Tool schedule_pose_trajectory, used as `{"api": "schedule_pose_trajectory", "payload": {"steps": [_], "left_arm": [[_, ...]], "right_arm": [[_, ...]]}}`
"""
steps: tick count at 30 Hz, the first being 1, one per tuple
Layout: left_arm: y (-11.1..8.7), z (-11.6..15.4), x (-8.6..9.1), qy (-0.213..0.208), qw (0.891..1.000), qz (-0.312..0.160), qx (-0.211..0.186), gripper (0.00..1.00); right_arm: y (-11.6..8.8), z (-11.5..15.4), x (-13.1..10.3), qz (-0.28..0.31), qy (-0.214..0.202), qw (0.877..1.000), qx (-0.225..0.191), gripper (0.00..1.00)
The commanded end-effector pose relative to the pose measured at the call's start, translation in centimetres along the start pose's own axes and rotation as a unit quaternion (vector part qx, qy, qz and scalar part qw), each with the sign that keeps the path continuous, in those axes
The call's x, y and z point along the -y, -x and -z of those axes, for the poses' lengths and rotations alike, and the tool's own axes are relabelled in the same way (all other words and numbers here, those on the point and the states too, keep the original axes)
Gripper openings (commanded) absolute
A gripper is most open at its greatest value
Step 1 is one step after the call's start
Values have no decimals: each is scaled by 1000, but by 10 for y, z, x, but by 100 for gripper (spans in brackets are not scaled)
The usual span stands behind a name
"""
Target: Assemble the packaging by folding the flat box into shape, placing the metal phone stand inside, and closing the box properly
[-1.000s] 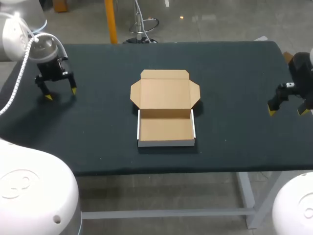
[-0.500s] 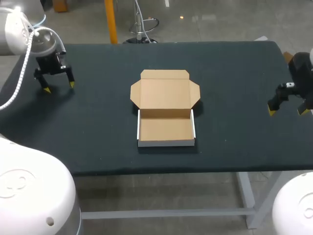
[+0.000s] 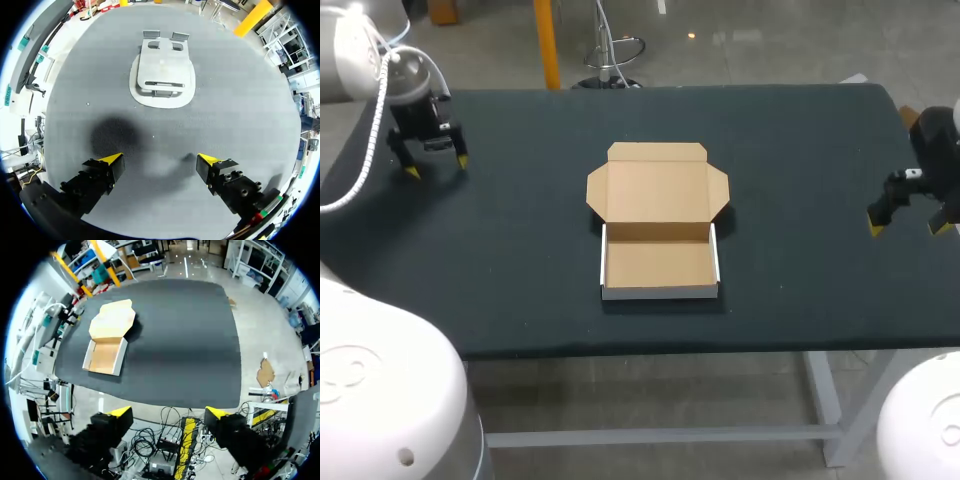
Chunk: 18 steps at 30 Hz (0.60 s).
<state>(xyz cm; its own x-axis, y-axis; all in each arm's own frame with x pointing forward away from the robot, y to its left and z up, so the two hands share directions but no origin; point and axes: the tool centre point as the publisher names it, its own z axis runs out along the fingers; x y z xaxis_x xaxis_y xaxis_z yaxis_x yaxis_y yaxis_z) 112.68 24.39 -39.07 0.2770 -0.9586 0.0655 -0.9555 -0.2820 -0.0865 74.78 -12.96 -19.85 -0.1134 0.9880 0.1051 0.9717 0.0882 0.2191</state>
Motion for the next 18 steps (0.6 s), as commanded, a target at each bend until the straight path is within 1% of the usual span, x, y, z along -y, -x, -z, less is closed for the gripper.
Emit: {"api": "schedule_pose_trajectory", "payload": {"steps": [1, 8, 18], "left_arm": [[0, -3, 15, 17, 1000, 0, 1, 100], [1, -5, 29, 19, 1000, -1, 1, 100], [1, -8, 44, 19, 1000, -5, 4, 100]], "right_arm": [[0, 3, 0, 0, -2, 1000, 0, 100], [0, 3, 0, 0, -2, 1000, 0, 100], [0, 3, 0, 0, -2, 1000, 0, 100]]}}
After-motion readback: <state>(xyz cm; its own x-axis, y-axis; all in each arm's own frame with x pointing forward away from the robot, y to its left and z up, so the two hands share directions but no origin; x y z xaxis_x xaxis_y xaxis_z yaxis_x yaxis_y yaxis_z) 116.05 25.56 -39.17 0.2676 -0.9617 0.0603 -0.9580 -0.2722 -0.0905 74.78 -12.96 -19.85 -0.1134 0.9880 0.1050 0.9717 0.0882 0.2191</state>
